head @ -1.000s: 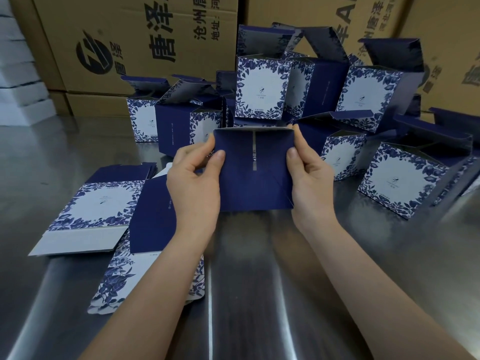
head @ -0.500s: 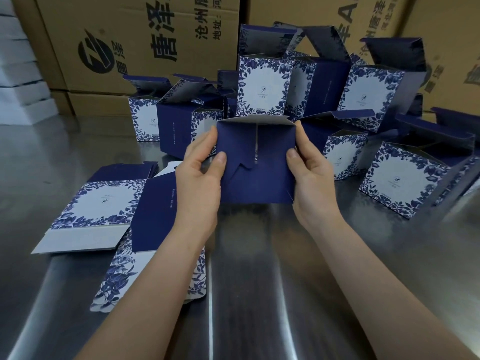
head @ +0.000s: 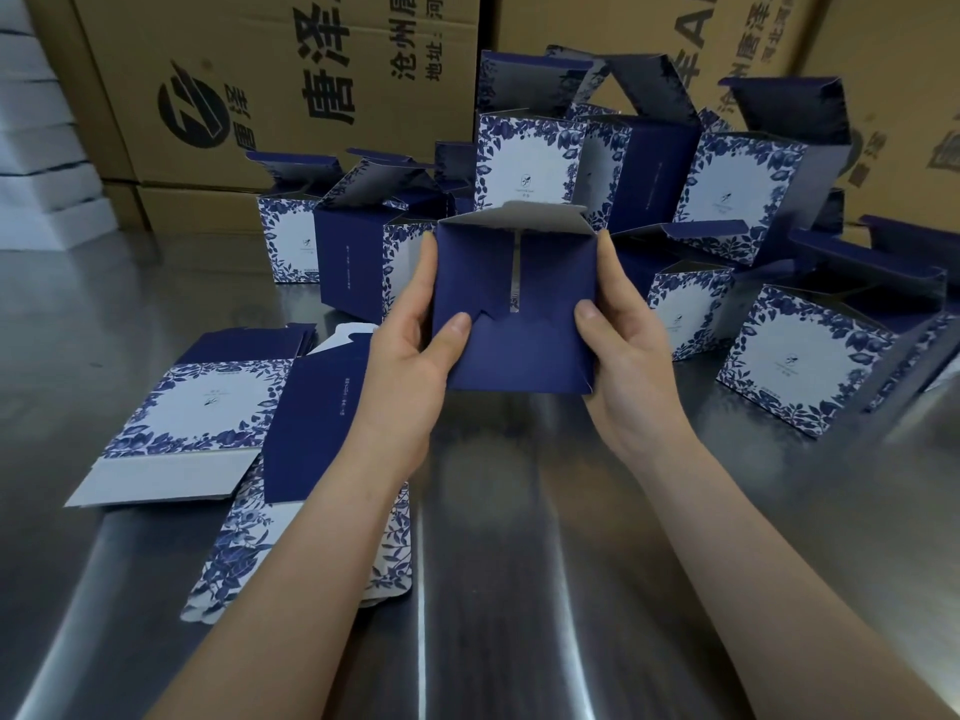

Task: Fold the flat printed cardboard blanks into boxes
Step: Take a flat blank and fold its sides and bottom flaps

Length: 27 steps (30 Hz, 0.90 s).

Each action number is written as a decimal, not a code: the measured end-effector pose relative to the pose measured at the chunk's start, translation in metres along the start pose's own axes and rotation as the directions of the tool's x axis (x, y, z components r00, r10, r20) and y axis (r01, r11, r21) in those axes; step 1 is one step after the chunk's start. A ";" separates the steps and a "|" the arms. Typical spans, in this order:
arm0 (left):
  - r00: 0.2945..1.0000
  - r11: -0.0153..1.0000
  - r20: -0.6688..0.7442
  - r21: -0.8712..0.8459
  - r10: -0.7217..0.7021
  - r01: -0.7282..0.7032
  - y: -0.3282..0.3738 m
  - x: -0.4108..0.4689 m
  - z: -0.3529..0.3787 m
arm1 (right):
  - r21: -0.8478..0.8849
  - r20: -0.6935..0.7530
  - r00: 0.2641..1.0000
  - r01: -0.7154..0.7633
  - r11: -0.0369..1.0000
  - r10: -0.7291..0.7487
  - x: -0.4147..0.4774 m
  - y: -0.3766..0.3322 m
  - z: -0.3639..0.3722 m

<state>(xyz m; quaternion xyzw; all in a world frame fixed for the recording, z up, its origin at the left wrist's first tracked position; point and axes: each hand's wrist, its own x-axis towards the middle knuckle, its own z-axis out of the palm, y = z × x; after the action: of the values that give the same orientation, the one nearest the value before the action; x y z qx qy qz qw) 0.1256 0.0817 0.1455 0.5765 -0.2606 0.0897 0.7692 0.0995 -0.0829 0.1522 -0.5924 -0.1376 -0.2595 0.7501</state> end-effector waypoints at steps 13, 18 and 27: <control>0.997 0.996 0.015 -0.045 -0.074 0.074 -0.002 0.000 -0.004 | 0.014 0.082 0.995 -0.062 0.998 0.060 0.001 -0.003 -0.005; 0.999 0.999 0.006 0.020 -0.037 0.037 -0.005 -0.002 -0.001 | -0.082 0.050 0.999 -0.005 0.997 0.009 -0.001 -0.006 -0.002; 0.995 0.981 0.050 0.171 0.090 -0.097 -0.005 -0.006 0.001 | -0.347 0.052 0.994 0.109 0.931 -0.097 -0.003 -0.007 -0.001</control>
<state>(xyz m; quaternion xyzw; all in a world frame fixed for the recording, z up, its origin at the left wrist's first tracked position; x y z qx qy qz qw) 0.1221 0.0803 0.1384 0.6300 -0.2946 0.1358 0.7057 0.0932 -0.0844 0.1558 -0.7125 -0.1327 -0.3087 0.6160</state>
